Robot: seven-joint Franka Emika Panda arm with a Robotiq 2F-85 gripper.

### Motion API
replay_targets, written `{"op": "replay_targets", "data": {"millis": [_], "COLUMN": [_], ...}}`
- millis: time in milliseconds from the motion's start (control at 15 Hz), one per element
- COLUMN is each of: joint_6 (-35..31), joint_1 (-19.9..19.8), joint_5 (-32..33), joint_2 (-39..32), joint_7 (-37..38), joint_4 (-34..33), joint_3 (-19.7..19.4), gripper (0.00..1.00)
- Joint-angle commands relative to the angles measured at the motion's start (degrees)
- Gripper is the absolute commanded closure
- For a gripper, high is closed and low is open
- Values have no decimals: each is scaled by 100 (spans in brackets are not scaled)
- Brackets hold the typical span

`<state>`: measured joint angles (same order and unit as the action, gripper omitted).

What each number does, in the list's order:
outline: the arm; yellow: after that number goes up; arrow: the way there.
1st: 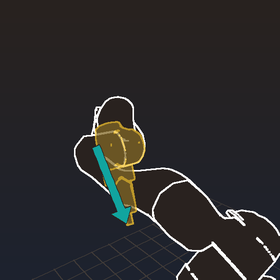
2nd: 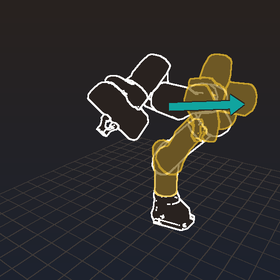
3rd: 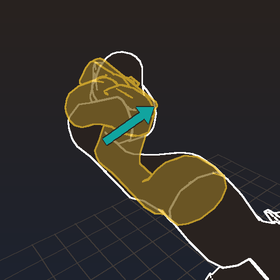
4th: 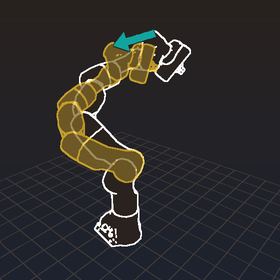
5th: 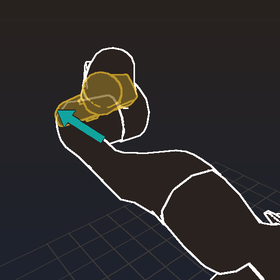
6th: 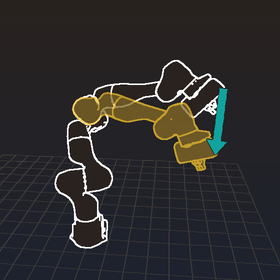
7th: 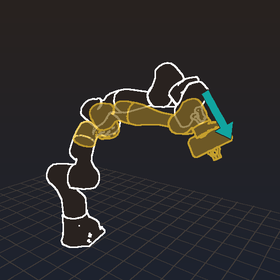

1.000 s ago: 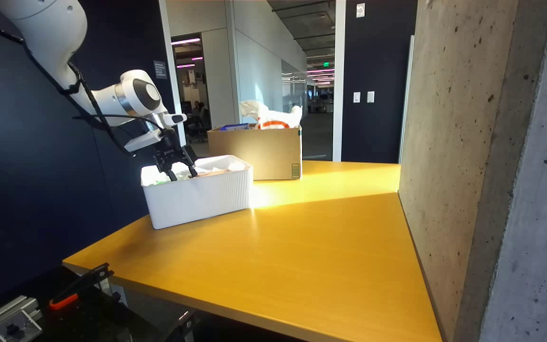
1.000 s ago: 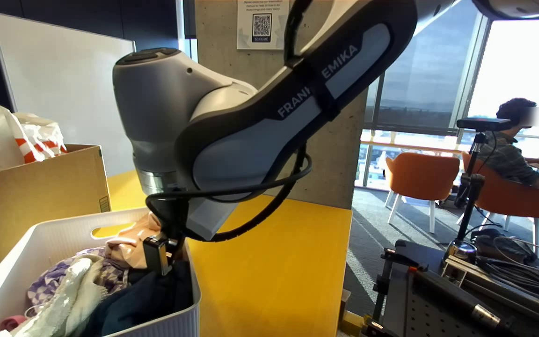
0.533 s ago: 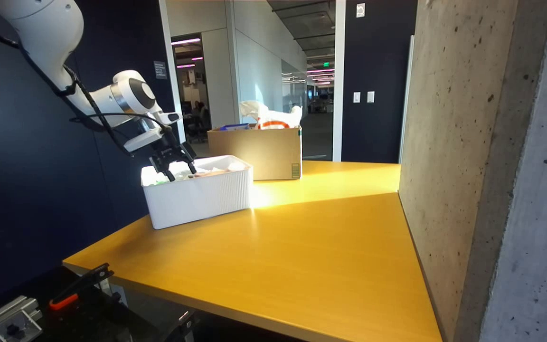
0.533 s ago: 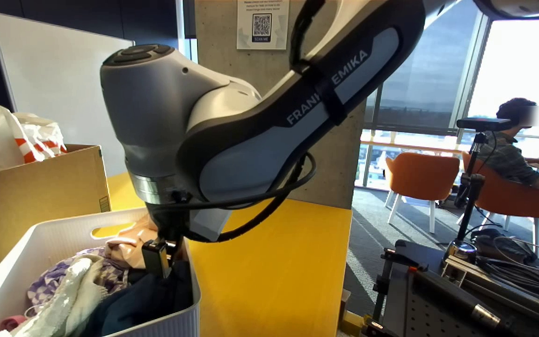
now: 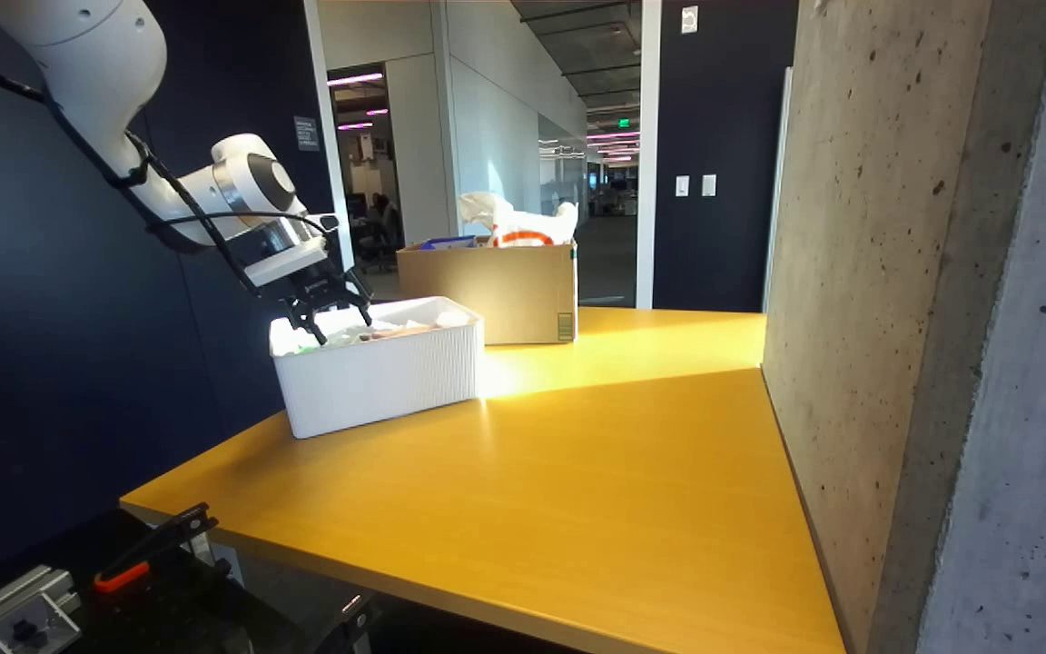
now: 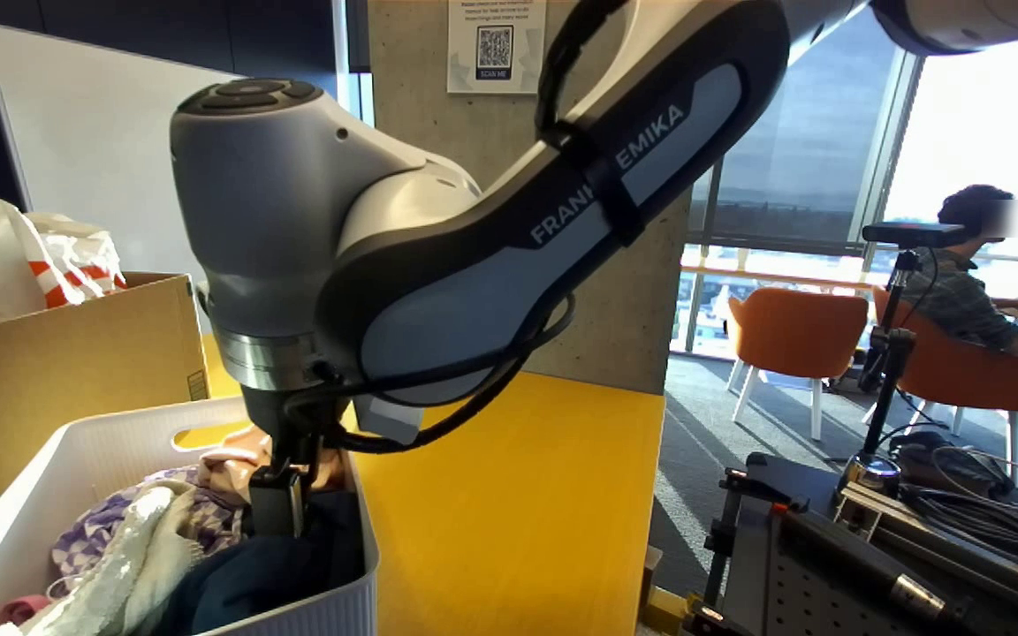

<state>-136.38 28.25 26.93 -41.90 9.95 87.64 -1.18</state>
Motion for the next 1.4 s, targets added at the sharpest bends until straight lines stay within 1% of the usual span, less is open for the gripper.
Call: {"op": "replay_targets", "data": {"millis": [0, 200, 533, 600, 667, 733, 800, 1200, 1267, 1333], "joint_6": [-443, -603, -546, -531, -545, -566, -568, -579, -558, -533], "joint_1": [-288, -366, -375, -371, -374, -380, -382, -382, -363, -344], "joint_5": [-16, -113, -161, -165, -161, -161, -165, -182, -187, -190], "joint_2": [-214, -446, -808, -847, -877, -892, -909, -901, -851, -802], "joint_7": [-704, -1131, -1472, -1493, -1520, -1541, -1543, -1515, -1452, -1401], "joint_4": [-131, -256, -555, -598, -618, -626, -644, -656, -621, -590], "joint_3": [315, 479, 575, 575, 568, 565, 558, 554, 538, 523], "gripper": [0, 0, 0, 17, 28, 34, 44, 88, 97, 100]}}
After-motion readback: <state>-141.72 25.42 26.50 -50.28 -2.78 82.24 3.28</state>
